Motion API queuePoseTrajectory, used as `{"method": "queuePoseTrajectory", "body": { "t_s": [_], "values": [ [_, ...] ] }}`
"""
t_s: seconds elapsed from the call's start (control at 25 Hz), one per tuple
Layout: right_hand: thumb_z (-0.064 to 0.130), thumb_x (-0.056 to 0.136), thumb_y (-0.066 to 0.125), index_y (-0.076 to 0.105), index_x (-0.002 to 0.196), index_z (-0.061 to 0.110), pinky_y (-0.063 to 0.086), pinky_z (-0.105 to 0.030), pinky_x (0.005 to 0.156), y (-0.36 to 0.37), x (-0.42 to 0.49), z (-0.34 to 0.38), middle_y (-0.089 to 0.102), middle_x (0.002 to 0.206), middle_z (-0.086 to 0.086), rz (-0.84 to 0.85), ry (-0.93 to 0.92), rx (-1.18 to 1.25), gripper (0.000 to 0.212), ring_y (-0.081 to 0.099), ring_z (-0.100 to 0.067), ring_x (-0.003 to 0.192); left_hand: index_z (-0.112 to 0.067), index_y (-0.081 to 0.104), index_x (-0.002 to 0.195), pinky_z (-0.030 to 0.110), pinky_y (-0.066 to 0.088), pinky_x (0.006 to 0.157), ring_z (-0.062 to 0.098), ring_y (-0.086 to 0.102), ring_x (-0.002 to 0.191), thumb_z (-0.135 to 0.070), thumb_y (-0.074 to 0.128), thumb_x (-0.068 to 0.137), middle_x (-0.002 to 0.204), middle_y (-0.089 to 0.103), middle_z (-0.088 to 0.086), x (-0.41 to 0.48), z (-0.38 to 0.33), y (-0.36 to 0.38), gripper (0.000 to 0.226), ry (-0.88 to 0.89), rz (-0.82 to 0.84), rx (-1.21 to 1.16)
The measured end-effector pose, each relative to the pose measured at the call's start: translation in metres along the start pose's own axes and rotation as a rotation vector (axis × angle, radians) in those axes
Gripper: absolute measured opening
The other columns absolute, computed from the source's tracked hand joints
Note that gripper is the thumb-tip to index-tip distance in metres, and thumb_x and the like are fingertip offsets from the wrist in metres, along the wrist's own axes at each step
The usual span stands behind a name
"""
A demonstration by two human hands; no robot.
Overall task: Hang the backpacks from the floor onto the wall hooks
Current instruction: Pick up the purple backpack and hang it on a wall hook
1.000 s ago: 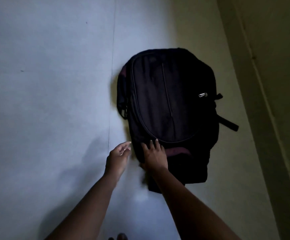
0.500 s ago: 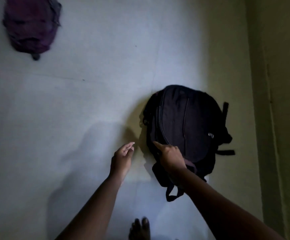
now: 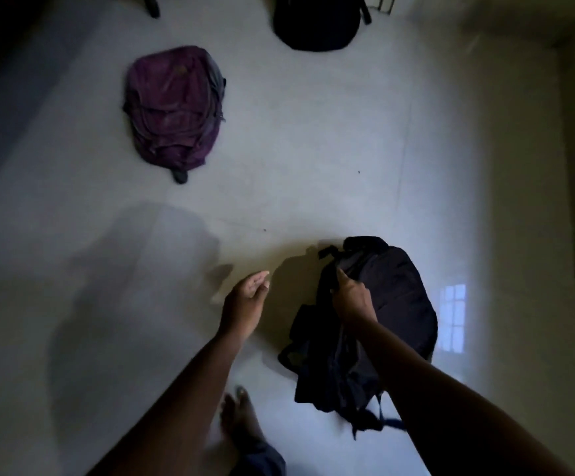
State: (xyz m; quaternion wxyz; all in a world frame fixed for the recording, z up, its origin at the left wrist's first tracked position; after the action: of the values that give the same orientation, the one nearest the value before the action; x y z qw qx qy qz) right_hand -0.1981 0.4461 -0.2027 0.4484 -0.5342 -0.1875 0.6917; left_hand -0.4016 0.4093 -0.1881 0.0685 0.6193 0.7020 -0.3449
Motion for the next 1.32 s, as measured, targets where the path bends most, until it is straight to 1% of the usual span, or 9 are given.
{"method": "queuePoseTrajectory", "body": {
  "t_s": [0.36, 0.64, 0.84, 0.96, 1.0, 1.08, 1.16, 1.24, 1.32],
  "values": [
    [0.013, 0.091, 0.047, 0.034, 0.142, 0.012, 0.044, -0.04, 0.085, -0.02, 0.163, 0.195, 0.061, 0.119, -0.029, -0.003, 0.008, 0.095, 0.053, 0.057, -0.042, 0.111, -0.007, 0.056, 0.126, 0.025, 0.04, 0.097, 0.023, 0.056, 0.121, -0.012, 0.047, 0.093, 0.131, 0.06, 0.012, 0.2, -0.063, -0.157, 0.034, 0.006, 0.024, 0.119],
    [0.01, 0.092, 0.044, 0.03, 0.144, 0.011, 0.044, -0.039, 0.087, 0.011, 0.328, 0.33, 0.059, 0.122, -0.029, 0.001, 0.016, 0.111, 0.054, 0.056, -0.041, 0.113, -0.012, 0.039, 0.14, 0.037, 0.036, 0.107, 0.029, 0.041, 0.132, -0.027, 0.052, 0.091, 0.142, 0.046, 0.013, 0.401, -0.046, -0.258, 0.052, 0.071, -0.006, 0.614],
    [0.013, 0.093, 0.043, 0.025, 0.146, 0.013, 0.043, -0.04, 0.083, 0.106, 0.446, 0.371, 0.059, 0.118, -0.026, -0.055, -0.045, 0.037, 0.056, 0.057, -0.04, 0.108, -0.016, 0.022, 0.147, 0.04, 0.027, 0.115, 0.03, 0.027, 0.14, -0.033, 0.054, 0.087, 0.154, 0.025, 0.009, 0.553, 0.013, -0.225, 0.07, 0.321, 0.127, 0.989],
    [0.013, 0.092, 0.044, 0.028, 0.145, 0.014, 0.043, -0.04, 0.084, 0.155, 0.506, 0.366, 0.061, 0.118, -0.026, -0.074, -0.025, 0.093, 0.055, 0.057, -0.041, 0.109, -0.015, 0.014, 0.148, 0.041, 0.027, 0.115, 0.032, 0.026, 0.14, -0.022, 0.054, 0.084, 0.157, 0.014, 0.012, 0.618, 0.076, -0.191, 0.076, 0.377, 0.224, 1.292],
    [0.014, 0.093, 0.044, 0.029, 0.145, 0.014, 0.043, -0.041, 0.085, 0.162, 0.517, 0.363, 0.061, 0.118, -0.025, -0.086, -0.018, 0.109, 0.054, 0.057, -0.04, 0.109, -0.015, 0.022, 0.147, 0.039, 0.037, 0.108, 0.032, 0.037, 0.133, -0.015, 0.056, 0.08, 0.155, 0.022, 0.012, 0.632, 0.084, -0.186, 0.075, 0.409, 0.171, 1.366],
    [0.017, 0.093, 0.043, 0.031, 0.144, 0.015, 0.043, -0.041, 0.086, 0.172, 0.527, 0.36, 0.062, 0.12, -0.024, -0.074, -0.008, 0.127, 0.052, 0.058, -0.039, 0.11, -0.02, 0.058, 0.123, 0.03, 0.055, 0.072, 0.024, 0.065, 0.094, -0.01, 0.052, 0.071, 0.128, 0.06, 0.007, 0.647, 0.086, -0.176, 0.054, 0.481, 0.094, 1.46],
    [0.019, 0.094, 0.043, 0.032, 0.144, 0.015, 0.042, -0.041, 0.086, 0.171, 0.527, 0.361, 0.062, 0.121, -0.023, -0.077, 0.004, 0.139, 0.052, 0.057, -0.039, 0.111, -0.022, 0.072, 0.085, 0.021, 0.048, 0.044, 0.016, 0.065, 0.058, -0.014, 0.04, 0.066, 0.082, 0.072, -0.001, 0.652, 0.083, -0.168, 0.038, 0.502, 0.118, 1.487],
    [0.017, 0.093, 0.043, 0.031, 0.144, 0.016, 0.042, -0.04, 0.086, 0.161, 0.511, 0.366, 0.062, 0.12, -0.024, -0.076, 0.045, 0.167, 0.053, 0.057, -0.039, 0.111, -0.02, 0.073, 0.067, 0.018, 0.045, 0.041, 0.01, 0.063, 0.051, -0.016, 0.04, 0.064, 0.061, 0.067, -0.003, 0.641, 0.068, -0.179, 0.033, 0.482, 0.14, 1.561],
    [0.014, 0.092, 0.043, 0.032, 0.145, 0.019, 0.042, -0.039, 0.087, 0.145, 0.482, 0.376, 0.062, 0.12, -0.024, -0.074, 0.087, 0.227, 0.054, 0.057, -0.039, 0.11, -0.022, 0.072, 0.082, 0.023, 0.052, 0.06, 0.011, 0.068, 0.073, -0.02, 0.052, 0.073, 0.079, 0.071, -0.003, 0.617, 0.031, -0.204, 0.022, 0.433, 0.14, 1.546]
  ]
}}
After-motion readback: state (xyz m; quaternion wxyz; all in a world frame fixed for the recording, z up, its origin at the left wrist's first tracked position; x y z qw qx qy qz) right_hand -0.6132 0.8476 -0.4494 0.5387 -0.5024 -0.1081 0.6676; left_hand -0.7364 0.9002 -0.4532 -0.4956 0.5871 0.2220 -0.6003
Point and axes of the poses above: each hand's wrist, its own x-axis towards the middle knuckle, its own y-axis out of the palm, z = x × y, the point moved 9 cm from there along x, towards the middle knuckle
